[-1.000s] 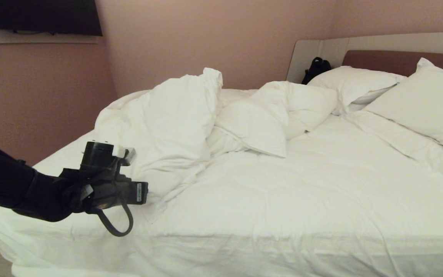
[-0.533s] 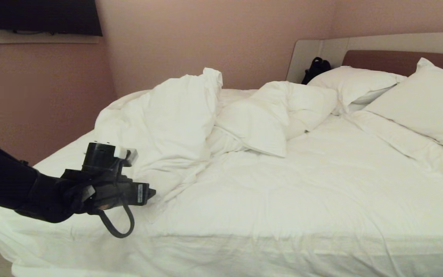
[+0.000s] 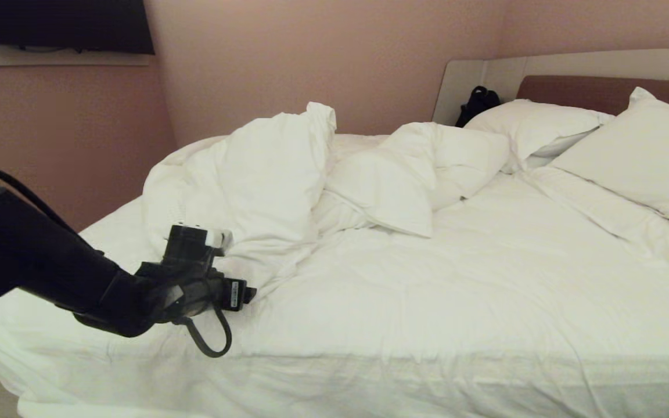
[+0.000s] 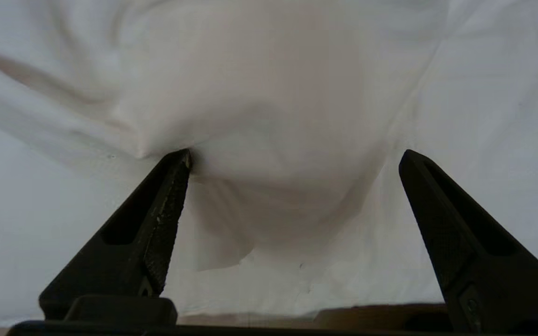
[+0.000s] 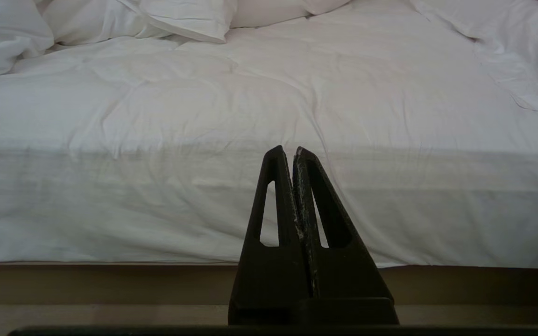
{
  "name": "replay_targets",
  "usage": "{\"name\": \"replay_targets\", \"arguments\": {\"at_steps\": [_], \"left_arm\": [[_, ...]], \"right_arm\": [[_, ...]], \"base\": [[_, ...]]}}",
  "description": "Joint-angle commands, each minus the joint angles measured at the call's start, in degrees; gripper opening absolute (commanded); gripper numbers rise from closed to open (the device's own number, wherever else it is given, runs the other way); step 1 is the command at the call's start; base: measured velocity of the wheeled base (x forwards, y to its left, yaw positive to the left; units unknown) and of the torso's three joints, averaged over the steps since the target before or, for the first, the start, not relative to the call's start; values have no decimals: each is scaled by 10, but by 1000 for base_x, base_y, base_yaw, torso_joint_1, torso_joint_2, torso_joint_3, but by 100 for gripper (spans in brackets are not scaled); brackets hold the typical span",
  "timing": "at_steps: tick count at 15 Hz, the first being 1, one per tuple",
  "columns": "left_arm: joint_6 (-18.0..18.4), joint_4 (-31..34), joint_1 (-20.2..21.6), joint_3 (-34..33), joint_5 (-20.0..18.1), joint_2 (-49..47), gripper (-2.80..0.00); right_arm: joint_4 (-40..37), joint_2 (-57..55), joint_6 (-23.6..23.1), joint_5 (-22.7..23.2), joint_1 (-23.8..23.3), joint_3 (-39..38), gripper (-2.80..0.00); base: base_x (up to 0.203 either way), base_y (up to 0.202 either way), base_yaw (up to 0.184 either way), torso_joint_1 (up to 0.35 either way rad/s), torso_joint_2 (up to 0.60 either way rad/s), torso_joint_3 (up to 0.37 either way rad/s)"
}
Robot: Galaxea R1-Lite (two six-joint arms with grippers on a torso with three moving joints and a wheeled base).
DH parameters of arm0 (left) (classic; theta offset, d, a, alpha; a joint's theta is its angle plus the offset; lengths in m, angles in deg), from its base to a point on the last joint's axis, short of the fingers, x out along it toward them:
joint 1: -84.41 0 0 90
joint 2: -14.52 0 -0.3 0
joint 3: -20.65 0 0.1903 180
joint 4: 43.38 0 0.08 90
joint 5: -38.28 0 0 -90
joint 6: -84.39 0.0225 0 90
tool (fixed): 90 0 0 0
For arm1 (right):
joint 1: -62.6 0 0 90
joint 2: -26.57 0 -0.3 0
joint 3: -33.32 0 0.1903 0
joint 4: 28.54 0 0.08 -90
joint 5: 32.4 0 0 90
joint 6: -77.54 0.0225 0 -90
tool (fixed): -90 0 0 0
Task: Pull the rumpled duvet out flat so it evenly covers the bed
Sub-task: Hold the folded corner of the quilt
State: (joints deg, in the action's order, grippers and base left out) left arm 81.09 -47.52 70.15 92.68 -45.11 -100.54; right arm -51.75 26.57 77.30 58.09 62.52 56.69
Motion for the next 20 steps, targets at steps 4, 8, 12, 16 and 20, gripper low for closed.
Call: {"name": "replay_targets", "arguments": {"at_steps": [4, 8, 12, 16, 20], "left_arm": [[16, -47, -35, 12, 21, -87, 0], [21, -51, -36, 35, 55, -121, 0], [32, -107, -27, 32, 79, -126, 0], [35, -110, -4, 39, 99, -120, 0], [45, -110, 5, 50, 127, -118, -280]], "right_arm": [[0, 0, 0, 0, 0, 0, -280], [0, -1, 0, 0, 0, 0, -280], [0, 0, 0, 0, 0, 0, -280], [0, 0, 0, 0, 0, 0, -280], [0, 0, 0, 0, 0, 0, -280]], "base": [[0, 0, 0, 0, 0, 0], [0, 0, 0, 0, 0, 0], [0, 0, 0, 0, 0, 0], [0, 0, 0, 0, 0, 0], [0, 0, 0, 0, 0, 0]]}}
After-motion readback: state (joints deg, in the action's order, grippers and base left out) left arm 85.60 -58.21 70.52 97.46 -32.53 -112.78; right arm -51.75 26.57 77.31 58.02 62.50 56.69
